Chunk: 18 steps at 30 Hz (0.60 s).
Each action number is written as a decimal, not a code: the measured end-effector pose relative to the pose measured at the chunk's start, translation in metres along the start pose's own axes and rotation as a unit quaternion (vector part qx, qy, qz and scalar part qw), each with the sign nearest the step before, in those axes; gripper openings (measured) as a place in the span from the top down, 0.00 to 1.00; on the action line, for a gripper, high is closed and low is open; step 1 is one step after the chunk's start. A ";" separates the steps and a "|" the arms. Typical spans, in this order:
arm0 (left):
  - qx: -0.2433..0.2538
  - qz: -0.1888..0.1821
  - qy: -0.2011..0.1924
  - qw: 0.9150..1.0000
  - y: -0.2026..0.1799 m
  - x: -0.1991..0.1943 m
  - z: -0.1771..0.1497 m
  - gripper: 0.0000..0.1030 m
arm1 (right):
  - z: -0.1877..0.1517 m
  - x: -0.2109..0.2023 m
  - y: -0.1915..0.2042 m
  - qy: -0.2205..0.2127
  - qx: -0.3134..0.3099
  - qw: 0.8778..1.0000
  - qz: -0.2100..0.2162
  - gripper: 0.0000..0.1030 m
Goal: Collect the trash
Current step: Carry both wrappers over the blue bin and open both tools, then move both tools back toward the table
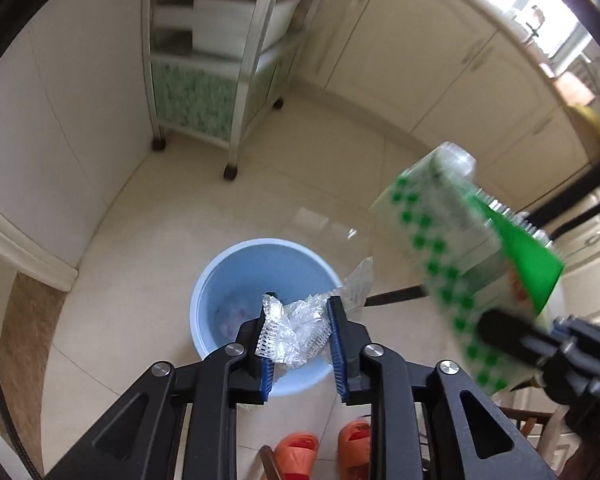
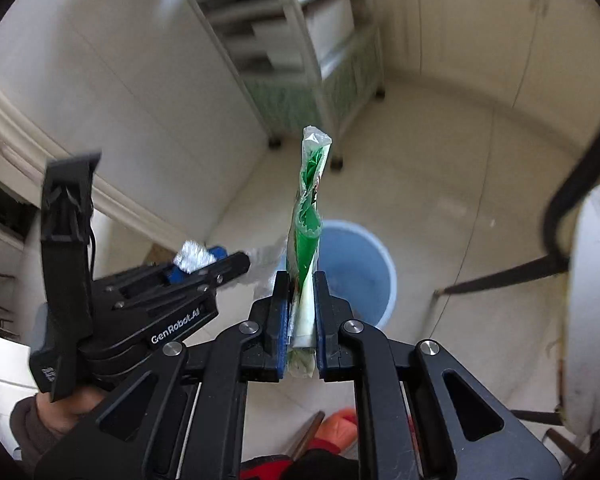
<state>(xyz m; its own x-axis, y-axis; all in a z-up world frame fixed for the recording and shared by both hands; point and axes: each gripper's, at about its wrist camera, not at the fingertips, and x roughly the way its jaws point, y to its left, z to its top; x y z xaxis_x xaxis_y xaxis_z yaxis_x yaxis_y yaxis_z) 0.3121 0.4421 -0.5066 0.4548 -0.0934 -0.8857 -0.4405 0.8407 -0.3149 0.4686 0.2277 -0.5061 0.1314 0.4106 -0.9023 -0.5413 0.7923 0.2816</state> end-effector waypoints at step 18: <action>-0.070 0.089 -0.024 0.993 -0.006 -0.026 0.008 0.53 | 0.017 0.054 0.000 0.022 -0.008 0.999 -0.049 0.48</action>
<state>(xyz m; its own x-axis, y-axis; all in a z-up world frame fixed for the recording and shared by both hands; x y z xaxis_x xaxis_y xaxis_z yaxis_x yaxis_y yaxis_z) 0.3091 0.4441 -0.4791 0.3952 0.0778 -0.9153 -0.6186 0.7592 -0.2026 0.4897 0.2573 -0.5491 0.1481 0.3118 -0.9385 -0.5412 0.8198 0.1870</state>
